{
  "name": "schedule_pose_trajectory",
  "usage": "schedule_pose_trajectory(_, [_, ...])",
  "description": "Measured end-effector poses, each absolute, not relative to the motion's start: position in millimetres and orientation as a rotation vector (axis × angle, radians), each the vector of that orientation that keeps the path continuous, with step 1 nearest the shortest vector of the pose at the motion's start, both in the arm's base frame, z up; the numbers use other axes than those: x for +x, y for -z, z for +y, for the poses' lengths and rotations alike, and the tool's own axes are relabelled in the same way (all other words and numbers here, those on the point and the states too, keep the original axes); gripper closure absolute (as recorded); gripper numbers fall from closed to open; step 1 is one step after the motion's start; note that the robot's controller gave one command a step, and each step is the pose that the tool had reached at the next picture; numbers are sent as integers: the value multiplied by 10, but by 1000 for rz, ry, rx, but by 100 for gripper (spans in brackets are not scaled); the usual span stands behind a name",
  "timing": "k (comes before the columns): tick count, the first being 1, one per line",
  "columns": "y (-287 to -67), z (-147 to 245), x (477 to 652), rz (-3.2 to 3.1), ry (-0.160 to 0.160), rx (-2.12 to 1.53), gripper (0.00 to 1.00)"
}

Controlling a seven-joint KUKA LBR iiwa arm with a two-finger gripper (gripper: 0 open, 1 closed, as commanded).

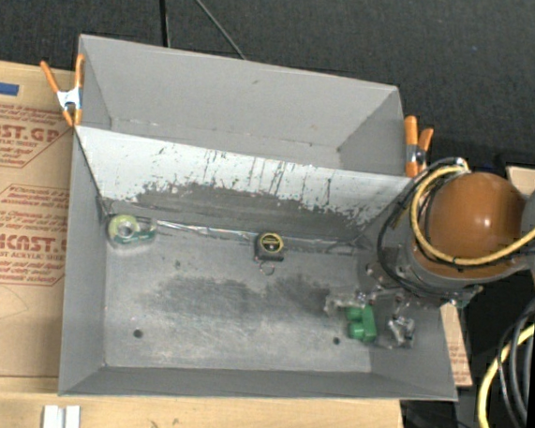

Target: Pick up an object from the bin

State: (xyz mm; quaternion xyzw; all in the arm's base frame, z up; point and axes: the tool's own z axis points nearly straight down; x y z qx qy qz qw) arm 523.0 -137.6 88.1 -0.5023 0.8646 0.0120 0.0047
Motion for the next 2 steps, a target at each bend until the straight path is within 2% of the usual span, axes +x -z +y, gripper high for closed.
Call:
schedule_pose_trajectory(1, [-883, -1498, 5228, 2713, -8, -1575, 100])
schedule_pose_trajectory(2, [-2170, -1318, 5453, 2715, 7, -1563, 100])
